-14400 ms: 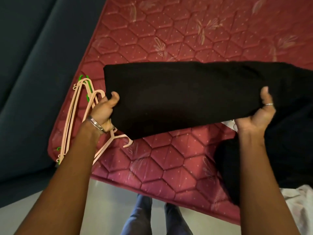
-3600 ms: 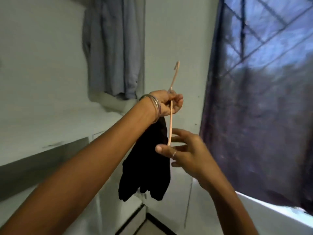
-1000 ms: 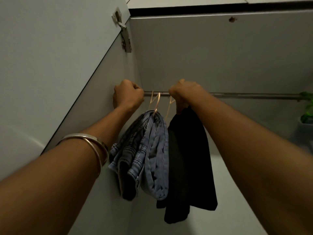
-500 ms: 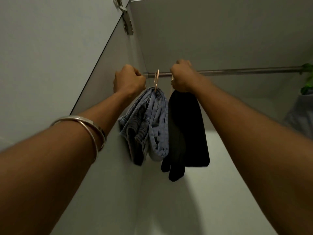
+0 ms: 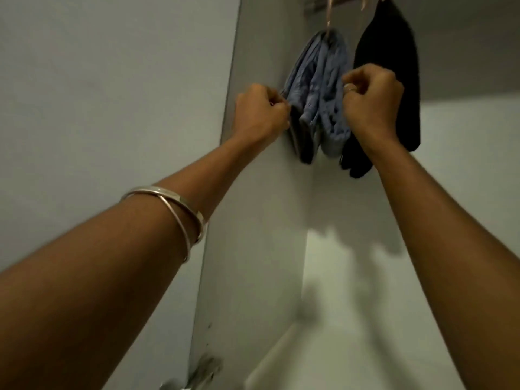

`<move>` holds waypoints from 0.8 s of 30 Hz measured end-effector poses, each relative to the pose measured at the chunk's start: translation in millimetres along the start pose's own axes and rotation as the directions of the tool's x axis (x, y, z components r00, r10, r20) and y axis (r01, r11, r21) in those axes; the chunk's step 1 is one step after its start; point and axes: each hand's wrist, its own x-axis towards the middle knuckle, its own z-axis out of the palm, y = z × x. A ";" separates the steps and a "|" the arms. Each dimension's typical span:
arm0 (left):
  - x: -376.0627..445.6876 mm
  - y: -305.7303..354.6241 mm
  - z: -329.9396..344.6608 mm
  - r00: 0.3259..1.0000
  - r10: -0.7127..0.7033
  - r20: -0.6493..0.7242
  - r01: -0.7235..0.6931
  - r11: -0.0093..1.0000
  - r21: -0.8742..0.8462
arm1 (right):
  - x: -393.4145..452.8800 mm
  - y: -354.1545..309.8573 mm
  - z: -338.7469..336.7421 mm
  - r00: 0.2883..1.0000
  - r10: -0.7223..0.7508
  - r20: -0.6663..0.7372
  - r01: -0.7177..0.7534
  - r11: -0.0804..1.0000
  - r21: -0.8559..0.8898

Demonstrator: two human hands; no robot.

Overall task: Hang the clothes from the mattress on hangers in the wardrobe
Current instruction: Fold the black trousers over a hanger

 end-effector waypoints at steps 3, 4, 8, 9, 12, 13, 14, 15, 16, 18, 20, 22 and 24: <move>-58.5 -7.0 -33.7 0.992 -0.121 0.032 0.122 0.992 -0.016 | -59.5 -25.7 2.5 0.951 0.298 0.086 -0.310 0.915 0.259; -75.8 -8.1 -43.8 0.986 -0.162 0.040 0.163 0.986 -0.035 | -78.1 -35.6 2.0 0.923 0.364 0.124 -0.385 0.867 0.317; -174.1 -15.1 -102.6 0.936 -0.347 0.067 0.352 0.929 -0.109 | -183.7 -86.6 -13.1 0.808 0.512 0.293 -0.589 0.689 0.422; -206.6 -15.3 -126.5 0.913 -0.403 0.067 0.408 0.907 -0.107 | -219.1 -107.3 -21.3 0.768 0.540 0.345 -0.640 0.642 0.422; -281.4 -15.8 -185.4 0.835 -0.550 0.035 0.550 0.828 -0.105 | -302.8 -161.5 -38.6 0.669 0.560 0.489 -0.742 0.537 0.401; -310.9 -17.0 -209.6 0.802 -0.597 0.024 0.597 0.798 -0.084 | -335.9 -182.7 -44.7 0.625 0.558 0.547 -0.778 0.500 0.380; -337.1 -18.2 -231.0 0.773 -0.634 0.018 0.634 0.771 -0.061 | -364.4 -202.0 -50.2 0.586 0.553 0.592 -0.807 0.464 0.366; -364.2 -17.8 -254.4 0.745 -0.667 0.011 0.667 0.744 -0.034 | -393.4 -222.4 -54.9 0.547 0.538 0.642 -0.833 0.425 0.354; -389.0 -18.1 -277.2 0.715 -0.699 0.001 0.699 0.715 -0.007 | -418.9 -244.1 -58.8 0.507 0.521 0.686 -0.856 0.395 0.333; -441.7 -19.4 -327.9 0.656 -0.754 -0.044 0.755 0.653 0.060 | -471.7 -290.7 -65.8 0.416 0.471 0.778 -0.900 0.338 0.276; -491.1 -16.6 -376.9 0.592 -0.799 -0.110 0.805 0.577 0.140 | -518.2 -335.0 -73.3 0.336 0.402 0.851 -0.930 0.284 0.233; -540.1 -13.4 -428.7 0.538 -0.816 -0.213 0.837 0.487 0.249 | -561.8 -378.9 -79.7 0.260 0.305 0.916 -0.950 0.251 0.186; -586.5 -4.9 -485.4 0.495 -0.808 -0.319 0.852 0.380 0.360 | -603.4 -425.7 -86.3 0.190 0.193 0.963 -0.956 0.258 0.137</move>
